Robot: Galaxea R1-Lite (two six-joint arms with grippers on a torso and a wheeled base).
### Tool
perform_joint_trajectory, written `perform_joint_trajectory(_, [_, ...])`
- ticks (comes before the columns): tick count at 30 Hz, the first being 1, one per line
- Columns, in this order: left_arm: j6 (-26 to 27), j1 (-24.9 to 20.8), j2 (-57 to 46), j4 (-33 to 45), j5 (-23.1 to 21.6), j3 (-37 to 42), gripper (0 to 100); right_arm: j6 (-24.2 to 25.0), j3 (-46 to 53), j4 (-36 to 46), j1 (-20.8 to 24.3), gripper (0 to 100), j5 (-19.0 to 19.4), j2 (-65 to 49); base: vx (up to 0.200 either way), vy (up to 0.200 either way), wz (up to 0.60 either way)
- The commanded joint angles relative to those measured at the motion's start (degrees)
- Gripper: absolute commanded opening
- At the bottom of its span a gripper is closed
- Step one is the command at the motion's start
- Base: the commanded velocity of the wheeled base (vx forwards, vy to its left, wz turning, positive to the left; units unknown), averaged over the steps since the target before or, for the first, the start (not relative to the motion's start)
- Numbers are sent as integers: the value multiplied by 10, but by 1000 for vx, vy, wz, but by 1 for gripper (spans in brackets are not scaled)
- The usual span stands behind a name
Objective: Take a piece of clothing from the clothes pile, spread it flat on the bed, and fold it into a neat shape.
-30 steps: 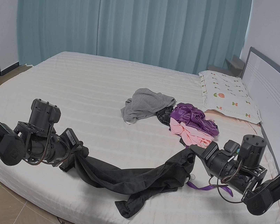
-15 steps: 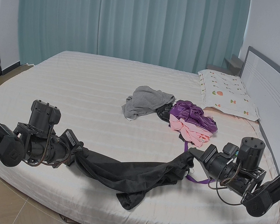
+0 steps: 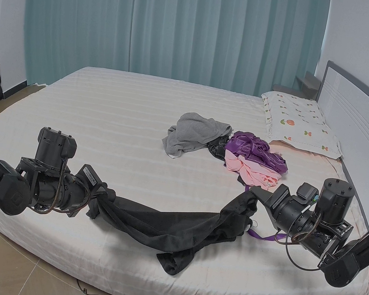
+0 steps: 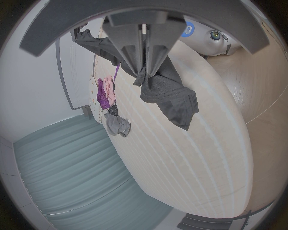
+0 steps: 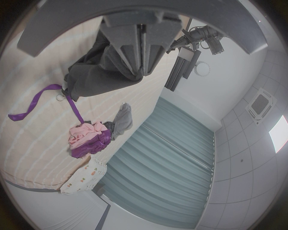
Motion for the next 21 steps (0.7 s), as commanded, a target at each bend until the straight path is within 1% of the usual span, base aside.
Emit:
perform_joint_trajectory(1, [-2,6,-2,0,0,-6,0,0,4,-12,0,0,-2,-6,0,200,0])
perform_joint_trajectory(6, [-2,15,-19,0,0,-7,0,0,6,-31,-1,0,-12,-17,0,200,0])
perform_joint_trajectory(9, [-2,16,-25,0,0,-7,0,0,11,-52,0,0,-12,-17,0,200,0])
perform_joint_trajectory(11, [-2,16,-25,0,0,-7,0,0,11,-52,0,0,-12,-17,0,200,0])
perform_joint_trajectory(13, [-2,18,-31,0,1,-8,0,-1,20,-81,0,0,-13,-16,0,200,0])
perform_joint_trajectory(21, [-2,19,-39,0,1,-8,0,-2,22,-109,-3,0,-13,-25,0,200,0])
